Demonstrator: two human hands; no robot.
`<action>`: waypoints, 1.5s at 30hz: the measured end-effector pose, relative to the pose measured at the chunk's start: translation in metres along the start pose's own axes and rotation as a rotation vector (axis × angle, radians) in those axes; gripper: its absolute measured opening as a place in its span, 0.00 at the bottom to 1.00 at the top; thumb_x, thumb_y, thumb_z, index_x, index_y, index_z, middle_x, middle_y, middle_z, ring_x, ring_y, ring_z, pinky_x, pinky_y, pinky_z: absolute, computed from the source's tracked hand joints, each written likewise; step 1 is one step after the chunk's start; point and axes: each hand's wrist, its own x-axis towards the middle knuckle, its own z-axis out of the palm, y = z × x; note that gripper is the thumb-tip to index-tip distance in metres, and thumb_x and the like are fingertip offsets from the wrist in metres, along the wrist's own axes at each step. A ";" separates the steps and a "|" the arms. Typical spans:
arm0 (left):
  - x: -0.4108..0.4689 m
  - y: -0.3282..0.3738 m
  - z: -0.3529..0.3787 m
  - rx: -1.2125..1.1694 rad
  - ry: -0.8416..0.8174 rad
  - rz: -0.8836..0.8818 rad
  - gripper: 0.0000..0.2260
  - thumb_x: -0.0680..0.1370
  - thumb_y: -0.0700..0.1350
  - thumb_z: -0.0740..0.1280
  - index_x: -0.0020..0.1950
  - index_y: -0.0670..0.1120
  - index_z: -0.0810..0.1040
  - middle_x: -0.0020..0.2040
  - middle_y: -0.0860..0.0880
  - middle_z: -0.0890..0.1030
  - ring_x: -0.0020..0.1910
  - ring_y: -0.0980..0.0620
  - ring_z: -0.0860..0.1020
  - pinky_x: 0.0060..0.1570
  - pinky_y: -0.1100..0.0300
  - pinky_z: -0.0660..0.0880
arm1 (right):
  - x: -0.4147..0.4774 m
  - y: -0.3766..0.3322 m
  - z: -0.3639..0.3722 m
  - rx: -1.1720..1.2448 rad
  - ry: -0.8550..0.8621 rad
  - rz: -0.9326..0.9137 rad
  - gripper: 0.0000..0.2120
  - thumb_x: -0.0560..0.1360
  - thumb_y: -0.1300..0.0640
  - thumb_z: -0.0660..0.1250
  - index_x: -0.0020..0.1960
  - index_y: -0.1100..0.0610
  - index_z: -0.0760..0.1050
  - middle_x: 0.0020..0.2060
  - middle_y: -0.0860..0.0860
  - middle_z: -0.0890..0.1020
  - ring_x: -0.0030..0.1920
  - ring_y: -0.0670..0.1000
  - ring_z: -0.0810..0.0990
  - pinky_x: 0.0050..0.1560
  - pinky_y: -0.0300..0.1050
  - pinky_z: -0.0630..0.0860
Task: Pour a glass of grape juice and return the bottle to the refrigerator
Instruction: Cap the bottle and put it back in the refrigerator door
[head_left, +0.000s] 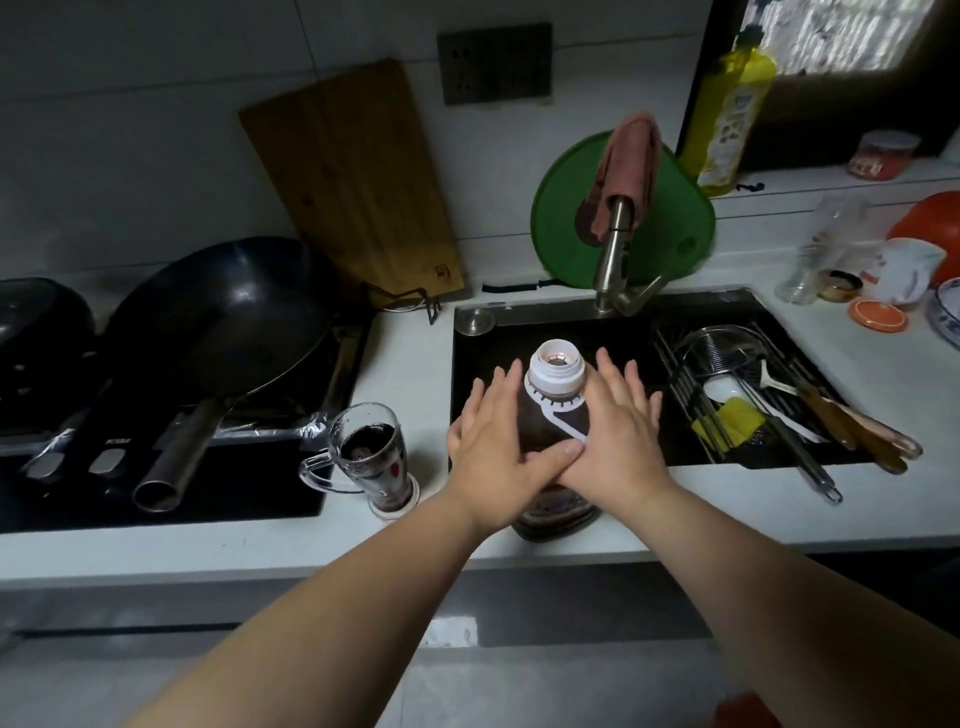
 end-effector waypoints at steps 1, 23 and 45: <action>-0.008 -0.008 -0.003 0.017 -0.011 -0.009 0.46 0.66 0.74 0.56 0.78 0.58 0.43 0.80 0.54 0.49 0.78 0.54 0.42 0.72 0.50 0.43 | 0.000 -0.001 0.001 -0.004 -0.003 0.002 0.51 0.62 0.40 0.76 0.77 0.49 0.54 0.79 0.51 0.50 0.78 0.56 0.42 0.75 0.64 0.39; -0.010 -0.092 0.034 0.998 -0.506 -0.114 0.34 0.75 0.38 0.62 0.78 0.48 0.52 0.71 0.43 0.69 0.69 0.40 0.67 0.71 0.39 0.51 | -0.004 0.009 0.011 0.026 0.085 -0.036 0.53 0.58 0.33 0.75 0.76 0.50 0.59 0.78 0.48 0.53 0.78 0.54 0.48 0.75 0.59 0.39; -0.017 -0.058 -0.042 0.449 0.132 0.087 0.16 0.66 0.36 0.63 0.52 0.39 0.79 0.46 0.40 0.75 0.39 0.36 0.75 0.43 0.50 0.73 | -0.010 0.002 0.009 0.004 0.109 0.003 0.53 0.57 0.38 0.78 0.75 0.51 0.60 0.77 0.51 0.59 0.76 0.56 0.57 0.75 0.64 0.45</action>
